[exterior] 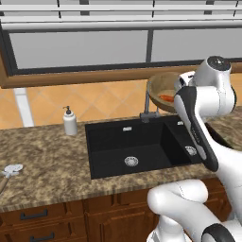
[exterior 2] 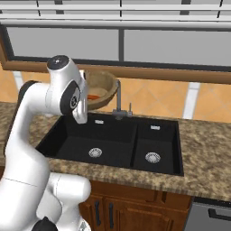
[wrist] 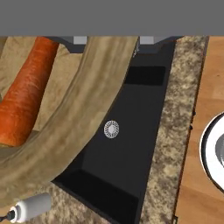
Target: Pick the carrot from the sink and place it in the bowl. Then pick the bowl and place it in the microwave. Then close the microwave door and press the start button.
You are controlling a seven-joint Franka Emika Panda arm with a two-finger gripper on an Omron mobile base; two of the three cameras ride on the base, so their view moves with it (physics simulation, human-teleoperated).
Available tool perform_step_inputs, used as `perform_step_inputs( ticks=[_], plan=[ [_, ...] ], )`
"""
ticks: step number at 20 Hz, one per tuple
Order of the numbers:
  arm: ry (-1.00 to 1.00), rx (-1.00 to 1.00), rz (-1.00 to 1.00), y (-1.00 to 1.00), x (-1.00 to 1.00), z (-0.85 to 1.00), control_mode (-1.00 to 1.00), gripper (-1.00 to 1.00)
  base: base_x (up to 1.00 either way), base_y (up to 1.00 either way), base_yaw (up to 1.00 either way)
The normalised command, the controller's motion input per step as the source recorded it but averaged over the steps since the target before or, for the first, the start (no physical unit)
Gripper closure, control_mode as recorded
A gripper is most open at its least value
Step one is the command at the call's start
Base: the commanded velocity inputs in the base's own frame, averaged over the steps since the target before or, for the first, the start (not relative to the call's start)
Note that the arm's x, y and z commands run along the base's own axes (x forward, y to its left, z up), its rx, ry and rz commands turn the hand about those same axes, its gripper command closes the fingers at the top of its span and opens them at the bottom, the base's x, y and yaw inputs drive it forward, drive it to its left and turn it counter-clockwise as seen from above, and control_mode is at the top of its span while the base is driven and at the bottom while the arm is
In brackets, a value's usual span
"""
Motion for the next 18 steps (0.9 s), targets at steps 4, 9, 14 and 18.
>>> perform_step_inputs(
  ticks=[4, 9, 14, 18],
  plan=[
    [-0.17, 0.07, 0.01, 0.49, -0.19, 0.31, -1.0, 1.0, 0.0, 0.0, 0.0],
    [-0.2, 0.04, 0.02, 0.32, -0.34, 0.39, -1.0, 1.0, 0.0, 0.0, 0.0],
    [-0.07, 0.03, 0.0, 0.21, -0.23, 0.18, 1.0, 1.0, -0.36, 0.0, 0.0],
    [0.0, 0.0, 0.0, 0.0, 0.0, 0.0, 1.0, 1.0, -1.0, 0.0, 0.0]
  ],
)
